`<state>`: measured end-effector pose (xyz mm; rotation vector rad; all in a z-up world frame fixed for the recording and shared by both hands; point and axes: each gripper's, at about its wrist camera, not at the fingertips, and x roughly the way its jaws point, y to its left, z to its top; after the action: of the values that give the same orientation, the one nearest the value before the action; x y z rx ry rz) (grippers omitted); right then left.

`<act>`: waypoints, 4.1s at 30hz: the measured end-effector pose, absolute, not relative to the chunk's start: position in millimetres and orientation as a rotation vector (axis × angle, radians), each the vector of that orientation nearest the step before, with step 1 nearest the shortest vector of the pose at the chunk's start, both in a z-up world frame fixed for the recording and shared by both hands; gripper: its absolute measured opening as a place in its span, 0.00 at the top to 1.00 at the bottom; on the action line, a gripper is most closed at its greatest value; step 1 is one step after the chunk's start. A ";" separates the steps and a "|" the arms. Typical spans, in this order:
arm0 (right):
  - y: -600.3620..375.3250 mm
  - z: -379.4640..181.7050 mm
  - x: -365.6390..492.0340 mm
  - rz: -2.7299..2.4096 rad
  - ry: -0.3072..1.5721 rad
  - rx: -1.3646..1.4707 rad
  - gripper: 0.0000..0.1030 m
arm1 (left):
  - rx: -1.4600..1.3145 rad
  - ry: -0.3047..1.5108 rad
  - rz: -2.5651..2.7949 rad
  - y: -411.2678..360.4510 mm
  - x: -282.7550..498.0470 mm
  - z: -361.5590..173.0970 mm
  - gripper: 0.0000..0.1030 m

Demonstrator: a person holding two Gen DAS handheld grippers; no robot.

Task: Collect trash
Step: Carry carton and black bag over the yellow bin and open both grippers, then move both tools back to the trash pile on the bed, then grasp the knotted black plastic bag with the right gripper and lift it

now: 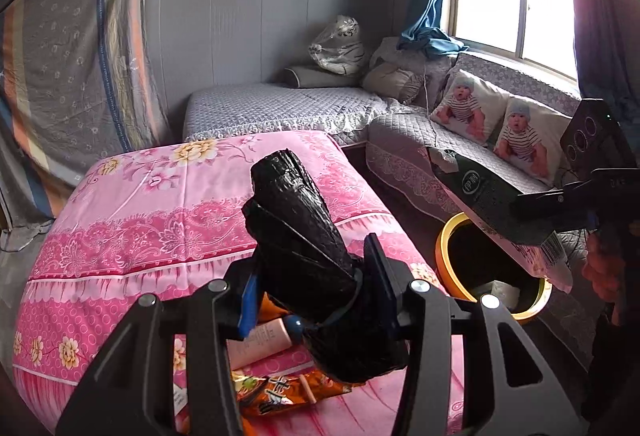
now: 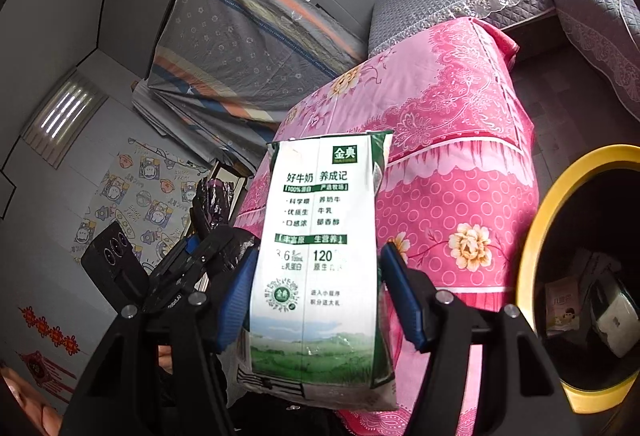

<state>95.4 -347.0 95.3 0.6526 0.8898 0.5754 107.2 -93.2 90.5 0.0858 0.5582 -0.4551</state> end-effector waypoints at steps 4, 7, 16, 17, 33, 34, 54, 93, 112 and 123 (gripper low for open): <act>-377.3 90.4 88.7 0.518 0.857 0.688 0.43 | 0.110 0.547 -0.506 -122.2 111.5 92.7 0.57; -400.8 84.9 83.0 0.472 0.837 0.718 0.43 | 0.125 0.539 -0.547 -145.5 114.0 94.9 0.57; -466.5 66.1 59.5 0.298 0.781 0.768 0.42 | 0.167 0.514 -0.676 -212.9 113.7 94.0 0.57; -472.6 63.4 57.3 0.288 0.779 0.780 0.42 | 0.172 0.516 -0.690 -221.4 115.0 93.7 0.57; -527.3 16.8 42.8 0.038 0.791 0.797 0.42 | 0.244 0.602 -0.822 -318.8 133.8 51.6 0.57; -528.7 14.4 42.5 0.027 0.792 0.797 0.42 | 0.243 0.616 -0.831 -323.5 135.8 48.1 0.57; -563.1 -6.3 38.3 -0.133 0.779 0.873 0.20 | 0.108 0.731 -0.815 -336.6 169.9 11.8 0.13; -183.3 65.3 98.3 0.727 0.821 -0.032 0.16 | -0.078 0.438 -0.063 119.7 73.1 61.7 0.08; -156.1 -2.9 178.9 0.535 1.077 -0.314 0.28 | -0.181 0.498 -0.094 144.6 64.1 30.1 0.08; -151.6 -7.5 182.9 0.592 1.078 -0.243 0.72 | -0.045 0.506 -0.110 120.8 71.1 36.1 0.08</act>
<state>182.9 -151.6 -7.5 -0.2429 1.0784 0.5923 71.1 120.8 36.1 -0.0449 0.5058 -0.1102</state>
